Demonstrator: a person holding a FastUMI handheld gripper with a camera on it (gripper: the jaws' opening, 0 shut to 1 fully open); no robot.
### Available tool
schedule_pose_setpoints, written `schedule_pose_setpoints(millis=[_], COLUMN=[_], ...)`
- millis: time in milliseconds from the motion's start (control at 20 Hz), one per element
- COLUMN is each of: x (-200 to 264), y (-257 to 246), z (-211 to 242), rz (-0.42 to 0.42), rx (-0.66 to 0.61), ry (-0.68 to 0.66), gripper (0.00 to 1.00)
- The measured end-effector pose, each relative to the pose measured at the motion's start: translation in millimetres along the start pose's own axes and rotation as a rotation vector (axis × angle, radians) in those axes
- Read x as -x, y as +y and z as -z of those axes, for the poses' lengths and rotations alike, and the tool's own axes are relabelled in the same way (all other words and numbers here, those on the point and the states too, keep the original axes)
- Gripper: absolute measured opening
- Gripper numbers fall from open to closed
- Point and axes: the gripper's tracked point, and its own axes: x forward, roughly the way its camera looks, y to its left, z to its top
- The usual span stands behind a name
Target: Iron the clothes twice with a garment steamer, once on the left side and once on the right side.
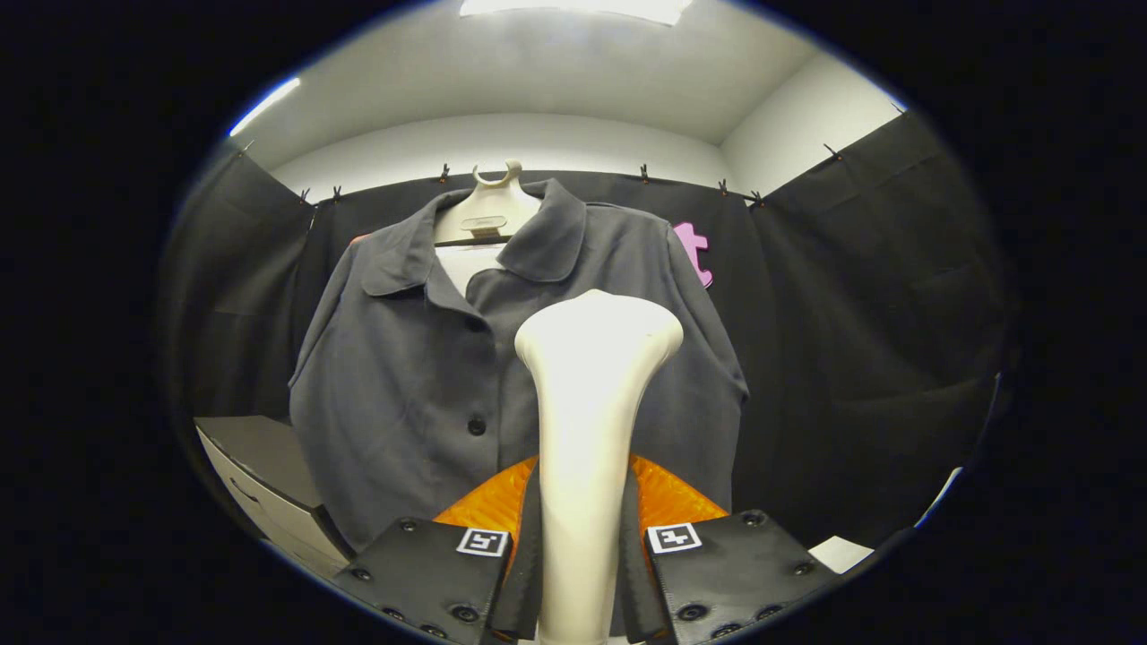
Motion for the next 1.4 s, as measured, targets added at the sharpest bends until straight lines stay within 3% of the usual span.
schedule_pose_setpoints(millis=[750, 1400], x=[-12, 11], y=[-4, 7], z=[9, 74], rz=[0.000, -0.008], rx=[-0.022, 0.008], ry=[0.010, 0.103], gripper=[0.43, 0.43])
